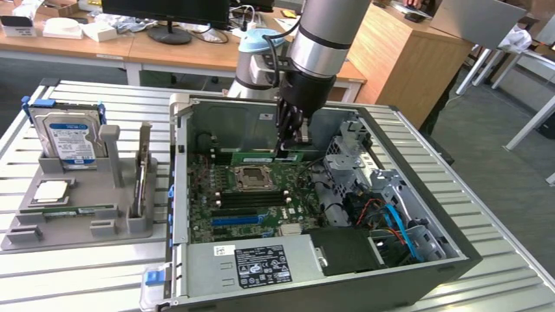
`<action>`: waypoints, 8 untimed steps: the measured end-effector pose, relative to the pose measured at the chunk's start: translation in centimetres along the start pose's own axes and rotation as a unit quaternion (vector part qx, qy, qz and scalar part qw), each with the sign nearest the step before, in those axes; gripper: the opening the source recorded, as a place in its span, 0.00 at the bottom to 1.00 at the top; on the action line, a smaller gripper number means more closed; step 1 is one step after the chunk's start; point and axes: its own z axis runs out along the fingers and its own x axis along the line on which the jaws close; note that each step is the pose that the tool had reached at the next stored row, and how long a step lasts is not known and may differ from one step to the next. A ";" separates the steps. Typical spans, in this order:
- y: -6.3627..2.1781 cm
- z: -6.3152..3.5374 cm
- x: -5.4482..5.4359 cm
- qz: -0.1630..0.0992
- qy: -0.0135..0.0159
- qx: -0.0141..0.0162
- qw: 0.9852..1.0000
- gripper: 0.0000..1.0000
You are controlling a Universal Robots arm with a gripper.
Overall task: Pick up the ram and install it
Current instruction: 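Insert the ram into the slot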
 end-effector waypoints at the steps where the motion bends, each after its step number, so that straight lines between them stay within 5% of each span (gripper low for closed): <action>1: 0.01 0.00 0.0 0.000 0.000 0.000 1.000 0.11; 8: -0.02 0.40 0.0 0.000 0.000 0.000 1.000 0.11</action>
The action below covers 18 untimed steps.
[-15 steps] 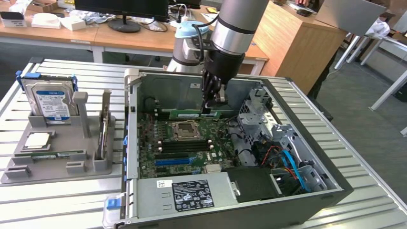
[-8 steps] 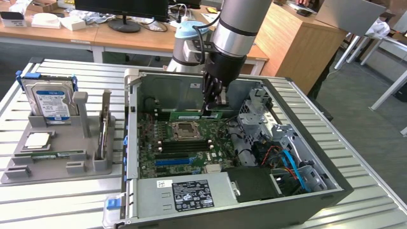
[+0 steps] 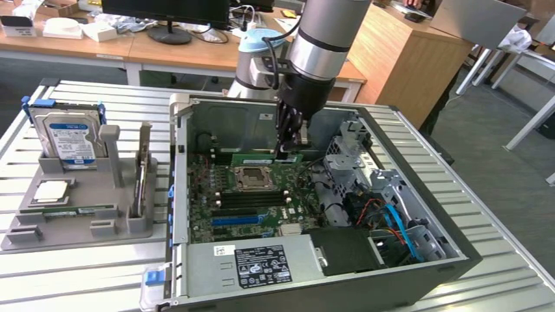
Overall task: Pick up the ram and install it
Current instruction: 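Insert the ram into the slot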
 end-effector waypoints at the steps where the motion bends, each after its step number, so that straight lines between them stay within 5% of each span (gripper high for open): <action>1: -0.01 0.15 0.0 0.000 0.000 0.000 1.000 0.11; 18: -0.07 2.18 0.1 0.000 0.000 0.002 1.000 0.11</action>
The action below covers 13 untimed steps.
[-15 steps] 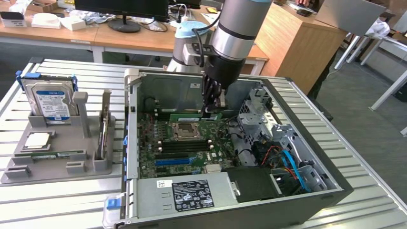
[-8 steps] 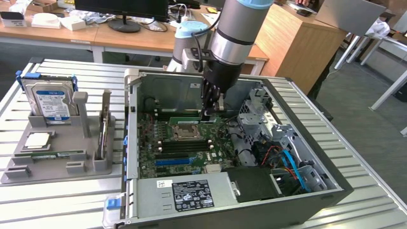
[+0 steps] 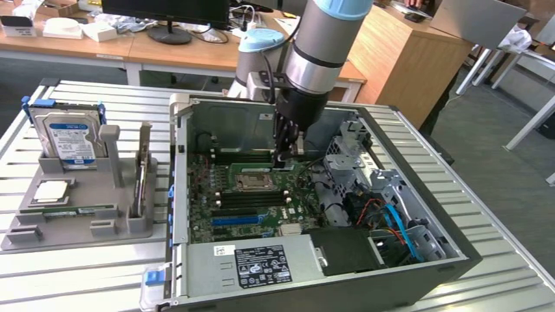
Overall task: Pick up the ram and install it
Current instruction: 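Insert the ram into the slot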
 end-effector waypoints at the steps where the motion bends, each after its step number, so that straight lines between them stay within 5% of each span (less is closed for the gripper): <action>1: 0.00 0.10 0.0 0.000 0.000 0.000 1.000 0.11; 13: 0.02 1.27 0.1 0.000 0.000 0.001 1.000 0.11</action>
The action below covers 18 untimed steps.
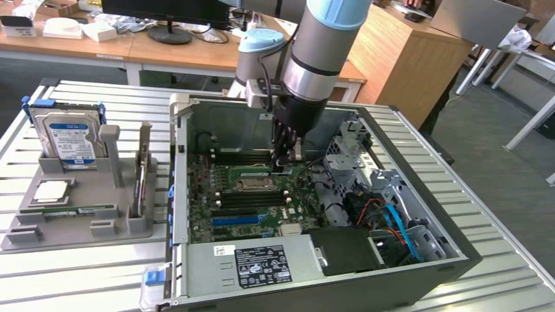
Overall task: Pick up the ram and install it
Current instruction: 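Insert the ram into the slot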
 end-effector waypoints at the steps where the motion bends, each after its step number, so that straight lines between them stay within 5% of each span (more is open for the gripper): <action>1: 0.00 0.09 0.0 0.000 0.000 0.000 1.000 0.11; 18: 0.01 1.38 0.2 0.000 0.000 0.001 1.000 0.11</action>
